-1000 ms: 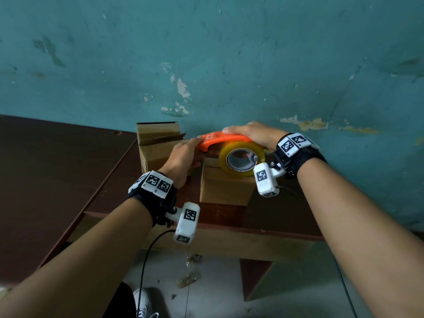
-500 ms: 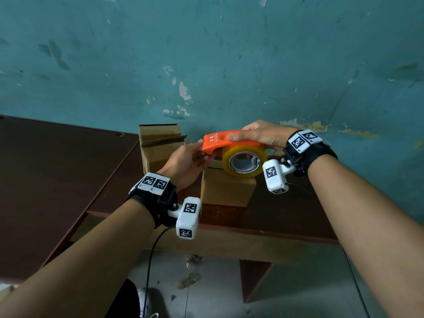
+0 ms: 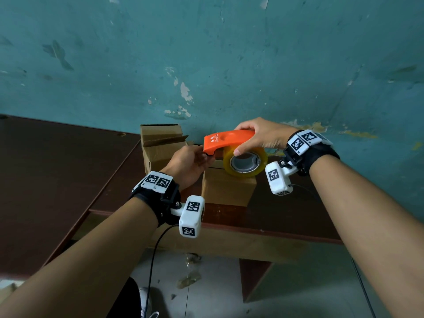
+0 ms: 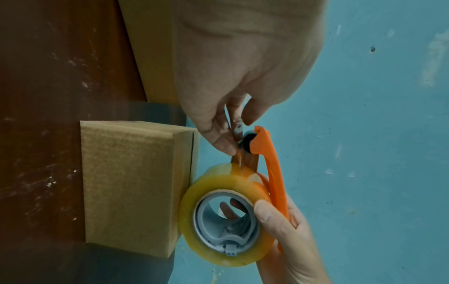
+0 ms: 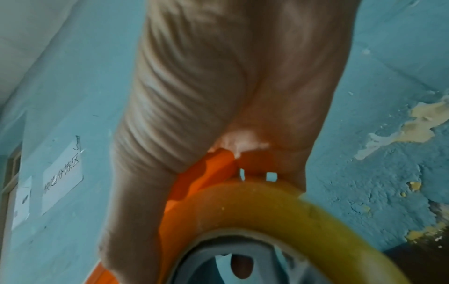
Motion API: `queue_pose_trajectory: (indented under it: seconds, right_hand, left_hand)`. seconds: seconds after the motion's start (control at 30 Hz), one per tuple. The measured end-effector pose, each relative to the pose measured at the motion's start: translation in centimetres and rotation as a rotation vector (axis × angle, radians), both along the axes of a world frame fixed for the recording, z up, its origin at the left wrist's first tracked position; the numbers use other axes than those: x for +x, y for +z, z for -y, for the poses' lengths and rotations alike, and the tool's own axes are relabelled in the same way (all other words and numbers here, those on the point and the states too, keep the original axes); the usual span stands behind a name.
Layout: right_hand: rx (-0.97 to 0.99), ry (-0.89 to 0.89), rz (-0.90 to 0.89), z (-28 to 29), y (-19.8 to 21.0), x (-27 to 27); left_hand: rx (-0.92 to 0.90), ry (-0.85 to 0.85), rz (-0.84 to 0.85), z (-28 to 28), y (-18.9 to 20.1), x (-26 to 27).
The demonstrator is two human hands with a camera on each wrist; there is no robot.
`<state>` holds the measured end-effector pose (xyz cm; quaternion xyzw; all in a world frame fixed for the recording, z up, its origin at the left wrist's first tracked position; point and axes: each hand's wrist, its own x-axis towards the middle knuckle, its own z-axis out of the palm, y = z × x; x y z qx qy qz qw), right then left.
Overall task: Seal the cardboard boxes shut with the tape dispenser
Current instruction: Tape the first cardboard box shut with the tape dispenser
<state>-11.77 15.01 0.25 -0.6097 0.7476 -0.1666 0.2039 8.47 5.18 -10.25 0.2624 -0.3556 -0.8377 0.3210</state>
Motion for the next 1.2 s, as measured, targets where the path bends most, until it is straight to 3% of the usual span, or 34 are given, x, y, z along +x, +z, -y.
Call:
queue_pose_trajectory:
  seconds: [0.33,0.73,1.2]
  right_hand:
    - [0.003,0.023,-0.103,0.3,0.9,0.8]
    - [0.118,-0.01,-0.286,0.8,-0.8,0.9]
    - [0.068,-0.047,-0.338,0.8,-0.4,1.9]
  left_hand:
    - [0.001,-0.009,0.022,0.4,0.1,0.3]
    - [-0.063,0.02,0.092,0.7,-0.3,0.8]
    - [-0.12,0.0,0.22,1.2,-0.3,1.6]
